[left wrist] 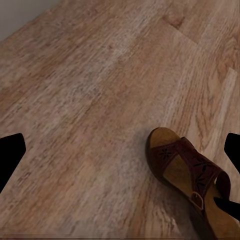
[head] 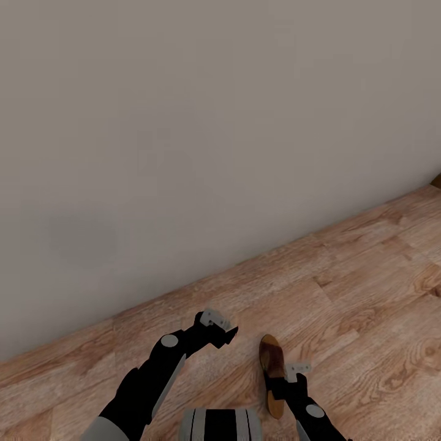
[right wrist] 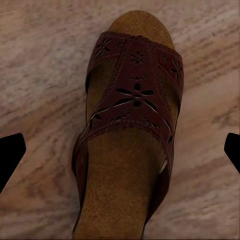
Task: Pick up the two gym shoes and the two sandals from the corridor floor and place them onto the hallstand (shoe rack) in the corridor, making sure they are on the rack and not on the floor. Arrange them so the two gym shoes are next to each other and the two sandals are next to each other.
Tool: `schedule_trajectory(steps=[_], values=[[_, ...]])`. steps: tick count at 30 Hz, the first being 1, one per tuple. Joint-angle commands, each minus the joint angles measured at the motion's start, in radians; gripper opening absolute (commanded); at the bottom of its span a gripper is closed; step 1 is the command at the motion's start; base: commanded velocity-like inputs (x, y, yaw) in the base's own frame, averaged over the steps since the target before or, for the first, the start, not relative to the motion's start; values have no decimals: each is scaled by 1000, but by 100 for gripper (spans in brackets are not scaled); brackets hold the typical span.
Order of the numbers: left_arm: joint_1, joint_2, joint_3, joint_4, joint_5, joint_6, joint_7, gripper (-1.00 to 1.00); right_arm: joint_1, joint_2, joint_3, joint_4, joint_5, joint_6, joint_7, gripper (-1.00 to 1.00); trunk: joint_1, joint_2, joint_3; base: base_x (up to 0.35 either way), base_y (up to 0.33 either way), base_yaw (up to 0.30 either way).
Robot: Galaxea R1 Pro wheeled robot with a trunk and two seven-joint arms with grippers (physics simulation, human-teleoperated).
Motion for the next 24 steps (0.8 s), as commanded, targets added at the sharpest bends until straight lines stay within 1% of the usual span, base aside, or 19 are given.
schedule_trajectory(steps=[1, 13, 24], values=[[0, 0, 1, -1, -4, 5, -4, 100, 0, 0, 1, 1, 0, -3, 1, 100, 0, -1, -6, 0, 0, 0], [-1, -1, 1, -3, -4, 5, -4, 100, 0, 0, 1, -1, -1, -3, 1, 100, 6, -3, -72, 0, 0, 0], [-2, -1, 2, -41, -4, 5, -4, 100, 0, 0, 1, -1, 0, -3, 2, 100, 11, -6, -133, 0, 0, 0]])
